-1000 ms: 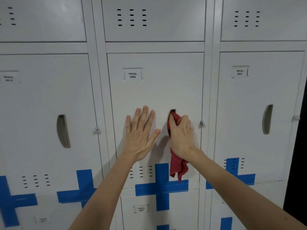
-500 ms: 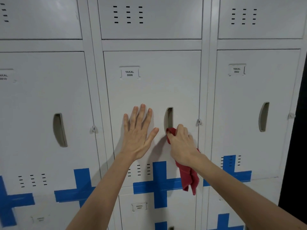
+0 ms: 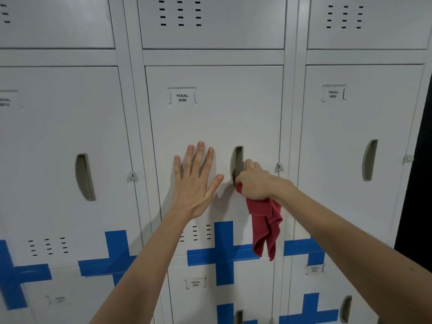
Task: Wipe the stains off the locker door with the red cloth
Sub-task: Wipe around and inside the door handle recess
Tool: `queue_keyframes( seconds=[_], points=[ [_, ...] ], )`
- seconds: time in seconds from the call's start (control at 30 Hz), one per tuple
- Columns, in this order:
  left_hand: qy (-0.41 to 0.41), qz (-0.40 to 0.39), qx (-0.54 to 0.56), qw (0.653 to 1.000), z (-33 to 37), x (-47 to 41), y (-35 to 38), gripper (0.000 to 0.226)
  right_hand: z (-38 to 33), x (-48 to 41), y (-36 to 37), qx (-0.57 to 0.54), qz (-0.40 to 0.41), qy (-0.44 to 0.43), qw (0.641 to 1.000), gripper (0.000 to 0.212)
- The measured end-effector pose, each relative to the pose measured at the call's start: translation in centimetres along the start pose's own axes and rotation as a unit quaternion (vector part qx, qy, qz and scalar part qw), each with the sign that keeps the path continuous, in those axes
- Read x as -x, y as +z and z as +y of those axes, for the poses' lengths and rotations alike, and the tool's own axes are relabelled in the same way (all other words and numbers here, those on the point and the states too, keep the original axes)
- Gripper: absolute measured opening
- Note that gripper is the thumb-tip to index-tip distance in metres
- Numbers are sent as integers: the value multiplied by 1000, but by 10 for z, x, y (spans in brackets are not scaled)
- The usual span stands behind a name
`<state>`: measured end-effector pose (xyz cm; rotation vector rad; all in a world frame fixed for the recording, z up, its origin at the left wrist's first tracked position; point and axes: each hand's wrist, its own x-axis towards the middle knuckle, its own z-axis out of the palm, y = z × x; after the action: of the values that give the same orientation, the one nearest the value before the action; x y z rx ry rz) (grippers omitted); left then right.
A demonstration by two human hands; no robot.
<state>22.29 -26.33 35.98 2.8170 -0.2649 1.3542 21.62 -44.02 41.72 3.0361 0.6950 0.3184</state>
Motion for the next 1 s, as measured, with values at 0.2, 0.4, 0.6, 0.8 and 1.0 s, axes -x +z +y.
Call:
queue_keyframes(
  seconds=[0.2, 0.4, 0.6, 0.8, 1.0],
  points=[
    [-5, -3, -14, 1000, 2, -1, 0, 75, 21, 11, 18, 31, 61, -67, 995, 37],
    [2, -16, -14, 1000, 0, 1, -5, 75, 24, 25, 27, 47, 98, -83, 991, 32],
    [3, -1, -19, 1000, -1, 0, -1, 73, 27, 34, 23, 46, 307, -4, 951, 29],
    [7, -2, -15, 1000, -2, 1, -1, 73, 11, 12, 31, 230, 255, -105, 933, 36],
    [8, -8, -16, 1000, -3, 0, -1, 73, 8, 16, 24, 321, 187, -132, 919, 29]
  ],
)
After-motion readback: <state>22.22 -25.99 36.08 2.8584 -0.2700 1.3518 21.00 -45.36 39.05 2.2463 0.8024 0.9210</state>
